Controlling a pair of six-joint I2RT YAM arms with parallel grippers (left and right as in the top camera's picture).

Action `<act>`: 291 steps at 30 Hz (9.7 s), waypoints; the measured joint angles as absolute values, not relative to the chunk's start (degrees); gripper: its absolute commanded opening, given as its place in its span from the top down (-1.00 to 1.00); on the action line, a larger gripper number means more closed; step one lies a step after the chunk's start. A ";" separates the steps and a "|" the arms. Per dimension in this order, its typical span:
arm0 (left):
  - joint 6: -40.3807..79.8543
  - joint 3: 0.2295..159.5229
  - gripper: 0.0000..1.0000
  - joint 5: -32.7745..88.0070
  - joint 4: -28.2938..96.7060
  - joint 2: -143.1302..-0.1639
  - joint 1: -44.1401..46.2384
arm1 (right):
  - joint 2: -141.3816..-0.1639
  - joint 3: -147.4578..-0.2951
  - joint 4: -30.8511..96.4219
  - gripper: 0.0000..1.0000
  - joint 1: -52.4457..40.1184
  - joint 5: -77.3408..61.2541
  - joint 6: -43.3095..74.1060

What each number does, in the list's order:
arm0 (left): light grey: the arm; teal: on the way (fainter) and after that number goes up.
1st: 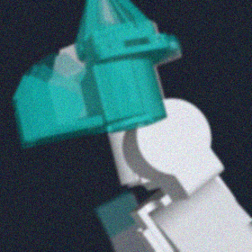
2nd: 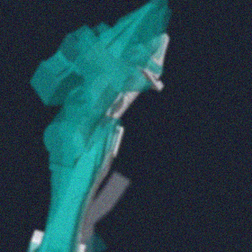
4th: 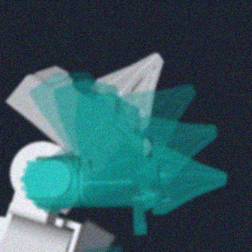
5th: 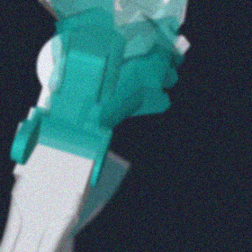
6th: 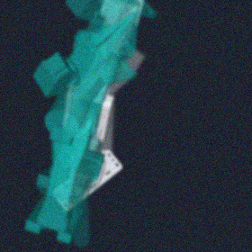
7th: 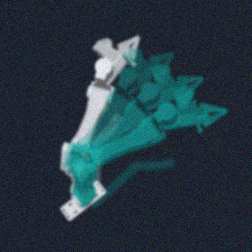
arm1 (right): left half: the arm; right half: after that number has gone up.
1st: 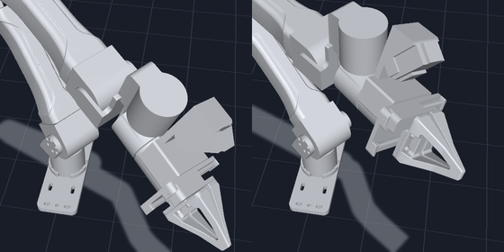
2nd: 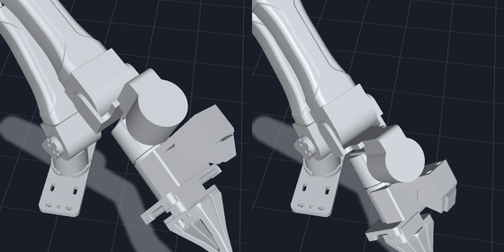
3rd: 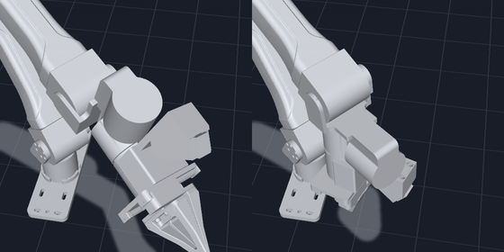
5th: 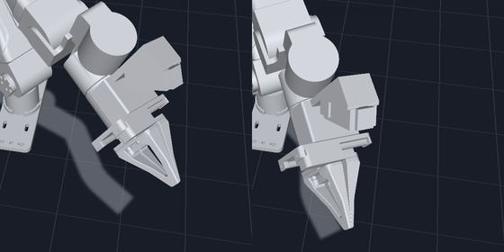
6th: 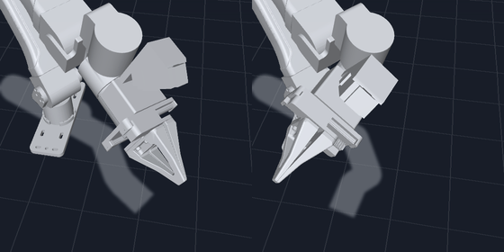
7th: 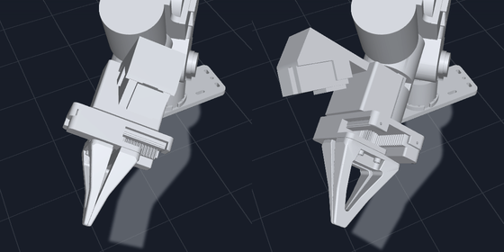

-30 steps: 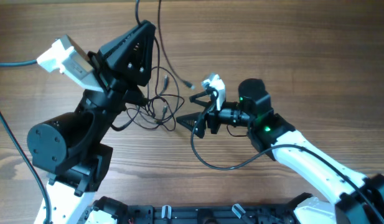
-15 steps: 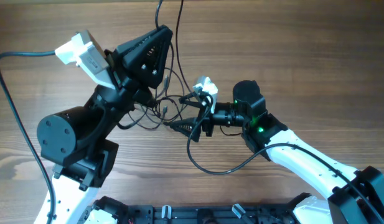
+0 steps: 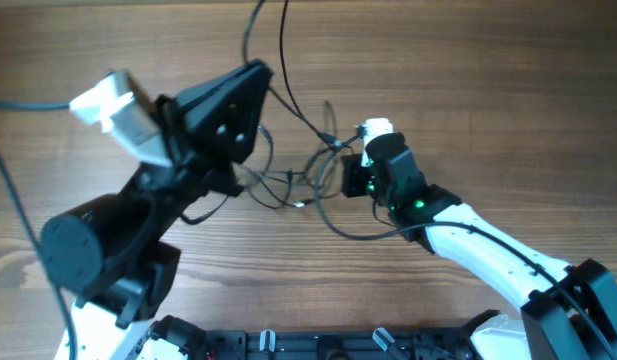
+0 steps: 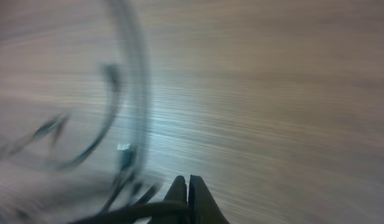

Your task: Untangle cables

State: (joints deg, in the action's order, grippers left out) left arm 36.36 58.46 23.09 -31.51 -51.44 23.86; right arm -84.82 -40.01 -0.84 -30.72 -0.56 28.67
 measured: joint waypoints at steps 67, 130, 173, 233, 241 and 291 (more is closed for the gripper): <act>33.06 58.37 0.92 27.88 10.28 -59.86 -51.55 | -84.90 -40.10 18.59 -0.53 2.33 -0.40 28.93; 30.70 58.37 0.92 31.31 5.69 -63.77 -4.60 | -87.88 -39.90 3.81 -0.99 -19.09 -25.98 97.17; 30.70 58.37 0.92 31.33 7.60 -63.77 -4.60 | -87.88 -39.90 2.28 -1.00 -19.09 -24.16 112.33; 37.23 58.37 0.92 33.78 4.71 -63.77 1.89 | -97.10 -39.86 -15.31 0.91 -29.50 -15.33 113.43; 37.23 58.37 0.92 33.76 4.69 -63.77 1.89 | -97.62 -39.51 -36.29 0.91 -29.47 -17.72 93.49; 38.26 58.37 -0.55 29.56 11.03 -63.77 -2.66 | -96.99 -104.79 12.69 0.91 -28.91 -36.60 45.23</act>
State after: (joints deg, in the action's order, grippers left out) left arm 38.26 58.37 29.56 11.03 -63.77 -2.66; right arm -96.99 -104.79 12.69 -28.91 -36.60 45.23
